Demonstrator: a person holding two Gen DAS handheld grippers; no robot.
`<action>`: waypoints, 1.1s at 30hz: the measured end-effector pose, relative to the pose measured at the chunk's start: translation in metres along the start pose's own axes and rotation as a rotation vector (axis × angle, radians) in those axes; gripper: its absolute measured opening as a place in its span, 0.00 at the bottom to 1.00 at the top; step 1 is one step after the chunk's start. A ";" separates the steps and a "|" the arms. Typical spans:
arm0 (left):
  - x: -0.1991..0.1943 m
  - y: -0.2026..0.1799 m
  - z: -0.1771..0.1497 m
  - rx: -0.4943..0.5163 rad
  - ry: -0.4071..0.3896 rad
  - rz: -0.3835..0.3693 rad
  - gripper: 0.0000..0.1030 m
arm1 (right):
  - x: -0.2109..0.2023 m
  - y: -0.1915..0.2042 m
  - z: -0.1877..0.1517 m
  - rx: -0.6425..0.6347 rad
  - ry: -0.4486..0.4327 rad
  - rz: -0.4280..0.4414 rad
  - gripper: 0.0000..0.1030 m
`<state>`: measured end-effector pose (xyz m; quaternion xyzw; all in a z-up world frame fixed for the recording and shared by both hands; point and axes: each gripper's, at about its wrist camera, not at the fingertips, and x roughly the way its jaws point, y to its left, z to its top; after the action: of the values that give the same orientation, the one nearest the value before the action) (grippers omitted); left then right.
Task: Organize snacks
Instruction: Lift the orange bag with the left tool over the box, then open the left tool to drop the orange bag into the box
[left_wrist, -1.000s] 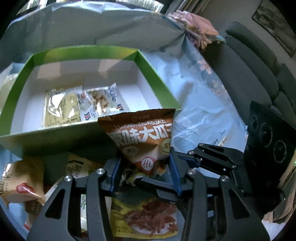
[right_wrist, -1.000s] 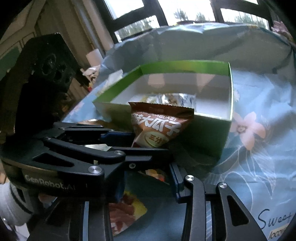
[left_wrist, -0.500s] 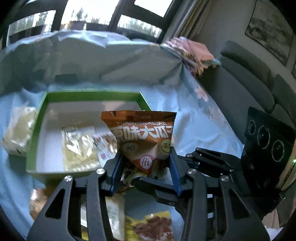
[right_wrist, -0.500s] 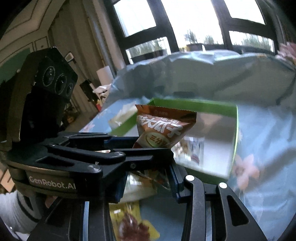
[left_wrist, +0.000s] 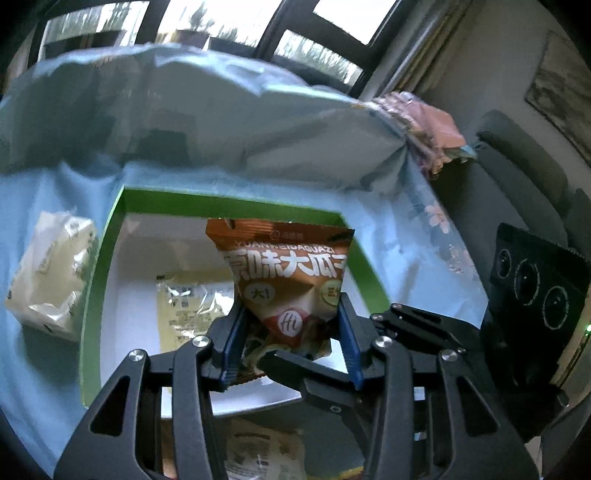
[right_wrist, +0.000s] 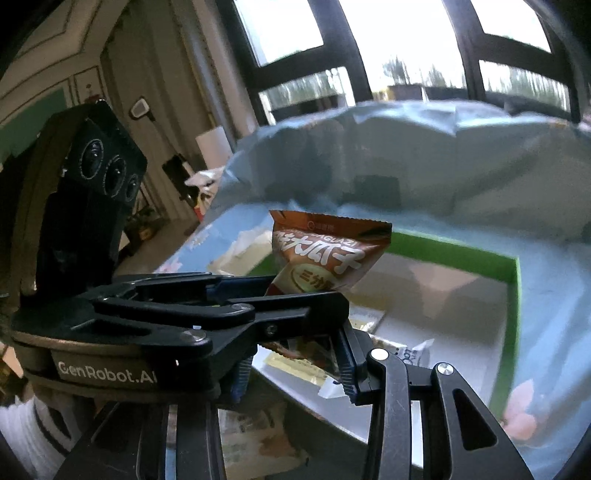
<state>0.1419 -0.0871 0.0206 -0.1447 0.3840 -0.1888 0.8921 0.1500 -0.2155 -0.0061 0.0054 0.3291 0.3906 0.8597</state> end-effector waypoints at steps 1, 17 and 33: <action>0.006 0.002 -0.001 -0.008 0.014 0.004 0.43 | 0.003 -0.003 -0.002 0.010 0.010 0.000 0.41; 0.017 0.006 -0.006 -0.030 0.045 0.026 0.44 | 0.018 -0.013 -0.008 0.051 0.065 -0.018 0.41; 0.017 0.008 -0.009 -0.031 0.035 0.093 0.59 | 0.017 -0.014 -0.008 0.050 0.069 -0.040 0.41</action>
<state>0.1480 -0.0885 0.0011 -0.1369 0.4086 -0.1436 0.8909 0.1627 -0.2154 -0.0256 0.0069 0.3681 0.3650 0.8551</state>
